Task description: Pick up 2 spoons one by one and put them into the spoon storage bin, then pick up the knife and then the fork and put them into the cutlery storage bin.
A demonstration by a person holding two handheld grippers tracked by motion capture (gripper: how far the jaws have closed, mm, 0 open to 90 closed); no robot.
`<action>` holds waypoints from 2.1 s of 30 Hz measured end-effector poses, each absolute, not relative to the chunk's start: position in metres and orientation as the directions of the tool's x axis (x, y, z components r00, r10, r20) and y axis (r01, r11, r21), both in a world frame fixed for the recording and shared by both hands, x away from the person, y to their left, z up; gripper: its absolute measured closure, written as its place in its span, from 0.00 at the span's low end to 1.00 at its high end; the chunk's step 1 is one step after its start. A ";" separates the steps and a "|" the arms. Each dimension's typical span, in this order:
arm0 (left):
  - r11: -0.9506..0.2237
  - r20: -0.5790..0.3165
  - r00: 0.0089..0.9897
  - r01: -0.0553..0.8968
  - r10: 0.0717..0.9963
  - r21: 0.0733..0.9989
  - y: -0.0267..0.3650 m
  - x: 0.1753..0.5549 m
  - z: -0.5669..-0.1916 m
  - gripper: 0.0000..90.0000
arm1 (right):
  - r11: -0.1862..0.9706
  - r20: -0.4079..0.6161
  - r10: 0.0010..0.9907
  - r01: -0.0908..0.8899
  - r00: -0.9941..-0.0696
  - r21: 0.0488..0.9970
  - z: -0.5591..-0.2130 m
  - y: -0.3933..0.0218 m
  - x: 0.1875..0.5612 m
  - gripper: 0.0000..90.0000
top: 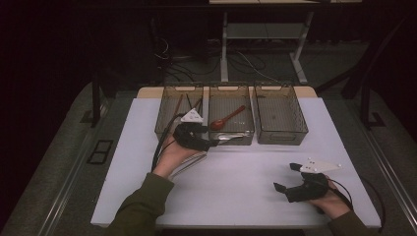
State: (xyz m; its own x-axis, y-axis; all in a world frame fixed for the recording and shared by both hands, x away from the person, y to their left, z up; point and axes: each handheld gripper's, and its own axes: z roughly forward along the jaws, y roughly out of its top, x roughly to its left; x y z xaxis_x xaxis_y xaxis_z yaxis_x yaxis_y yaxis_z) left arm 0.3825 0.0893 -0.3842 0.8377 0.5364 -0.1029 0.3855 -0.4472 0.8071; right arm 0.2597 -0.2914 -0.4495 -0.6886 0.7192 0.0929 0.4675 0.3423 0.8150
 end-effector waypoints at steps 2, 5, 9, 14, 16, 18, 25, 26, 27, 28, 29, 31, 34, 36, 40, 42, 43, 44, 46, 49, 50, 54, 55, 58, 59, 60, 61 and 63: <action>-0.450 -0.101 0.839 0.384 0.535 0.806 0.092 0.380 -0.385 0.32 | 0.344 0.092 0.717 0.467 -0.690 0.814 -0.450 -0.291 0.259 0.04; -0.456 -0.102 0.841 0.386 0.531 0.802 0.097 0.376 -0.387 0.31 | 0.346 0.089 0.718 0.466 -0.690 0.815 -0.450 -0.293 0.260 0.04; -0.458 -0.104 0.843 0.386 0.528 0.801 0.102 0.370 -0.388 0.30 | 0.343 0.093 0.720 0.469 -0.688 0.814 -0.450 -0.292 0.260 0.04; -0.463 -0.098 0.845 0.381 0.526 0.800 0.106 0.362 -0.391 0.30 | 0.347 0.091 0.717 0.467 -0.691 0.813 -0.450 -0.293 0.259 0.04; -0.462 -0.096 0.846 0.378 0.525 0.802 0.108 0.359 -0.391 0.30 | 0.343 0.092 0.719 0.467 -0.688 0.815 -0.450 -0.293 0.259 0.04; -0.463 -0.092 0.847 0.373 0.523 0.804 0.110 0.355 -0.391 0.30 | 0.345 0.092 0.718 0.467 -0.690 0.814 -0.450 -0.293 0.258 0.04; -0.465 -0.093 0.851 0.370 0.516 0.804 0.119 0.345 -0.395 0.30 | 0.345 0.093 0.718 0.468 -0.690 0.814 -0.450 -0.293 0.259 0.04; -0.465 -0.092 0.853 0.368 0.514 0.805 0.121 0.344 -0.395 0.30 | 0.347 0.091 0.717 0.467 -0.691 0.814 -0.450 -0.293 0.259 0.04; -0.468 -0.091 0.854 0.367 0.513 0.804 0.122 0.343 -0.396 0.30 | 0.348 0.091 0.717 0.468 -0.691 0.813 -0.450 -0.293 0.259 0.04; -0.469 -0.090 0.854 0.366 0.512 0.804 0.124 0.342 -0.396 0.30 | 0.349 0.090 0.717 0.468 -0.691 0.812 -0.450 -0.293 0.259 0.04; -0.470 -0.092 0.854 0.367 0.512 0.803 0.126 0.340 -0.396 0.30 | 0.348 0.090 0.718 0.468 -0.690 0.812 -0.450 -0.293 0.259 0.04; -0.474 -0.085 0.855 0.364 0.512 0.802 0.130 0.337 -0.397 0.30 | 0.343 0.094 0.719 0.469 -0.688 0.814 -0.450 -0.293 0.258 0.04; -0.475 -0.082 0.855 0.362 0.512 0.802 0.136 0.331 -0.398 0.32 | 0.349 0.090 0.717 0.467 -0.691 0.813 -0.451 -0.294 0.257 0.04; -0.481 -0.081 0.855 0.364 0.513 0.798 0.142 0.329 -0.400 0.34 | 0.344 0.091 0.719 0.467 -0.689 0.815 -0.450 -0.295 0.257 0.04; -0.479 -0.078 0.848 0.370 0.524 0.796 0.152 0.323 -0.402 0.42 | 0.342 0.092 0.719 0.467 -0.688 0.815 -0.450 -0.296 0.256 0.04; -0.480 -0.068 0.843 0.369 0.534 0.796 0.158 0.320 -0.404 0.47 | 0.346 0.090 0.716 0.464 -0.693 0.815 -0.450 -0.295 0.256 0.04; -0.476 -0.069 0.838 0.373 0.541 0.797 0.160 0.318 -0.405 0.49 | 0.346 0.091 0.716 0.465 -0.692 0.815 -0.450 -0.294 0.256 0.04; -0.479 -0.066 0.835 0.376 0.546 0.794 0.164 0.317 -0.406 0.52 | 0.348 0.090 0.715 0.465 -0.694 0.814 -0.450 -0.294 0.256 0.04; -0.484 -0.060 0.828 0.383 0.557 0.787 0.170 0.314 -0.409 0.57 | 0.350 0.088 0.714 0.463 -0.695 0.814 -0.450 -0.293 0.256 0.04; -0.492 -0.052 0.817 0.396 0.574 0.775 0.177 0.311 -0.414 0.64 | 0.351 0.087 0.713 0.461 -0.696 0.815 -0.450 -0.293 0.256 0.04; -0.497 -0.053 0.814 0.403 0.578 0.769 0.180 0.311 -0.415 0.65 | 0.351 0.089 0.713 0.463 -0.696 0.814 -0.450 -0.293 0.256 0.04; -0.489 -0.072 0.803 0.428 0.591 0.760 0.187 0.309 -0.420 0.71 | 0.353 0.088 0.711 0.462 -0.698 0.813 -0.450 -0.293 0.257 0.04; -0.492 -0.071 0.803 0.430 0.592 0.757 0.189 0.308 -0.421 0.72 | 0.353 0.088 0.711 0.462 -0.698 0.814 -0.450 -0.292 0.257 0.04; -0.501 -0.077 0.802 0.441 0.592 0.745 0.191 0.309 -0.424 0.76 | 0.352 0.090 0.709 0.462 -0.699 0.814 -0.450 -0.292 0.258 0.04; -0.504 -0.084 0.805 0.445 0.588 0.740 0.192 0.310 -0.426 0.77 | 0.352 0.090 0.709 0.462 -0.699 0.814 -0.450 -0.292 0.258 0.04; -0.508 -0.087 0.808 0.446 0.583 0.737 0.192 0.311 -0.427 0.78 | 0.352 0.091 0.709 0.462 -0.699 0.814 -0.450 -0.292 0.258 0.04; -0.517 -0.085 0.811 0.445 0.579 0.732 0.191 0.312 -0.429 0.79 | 0.352 0.091 0.709 0.463 -0.700 0.813 -0.450 -0.292 0.258 0.04; -0.528 -0.086 0.815 0.447 0.573 0.722 0.189 0.313 -0.432 0.80 | 0.353 0.092 0.707 0.462 -0.702 0.814 -0.450 -0.291 0.258 0.04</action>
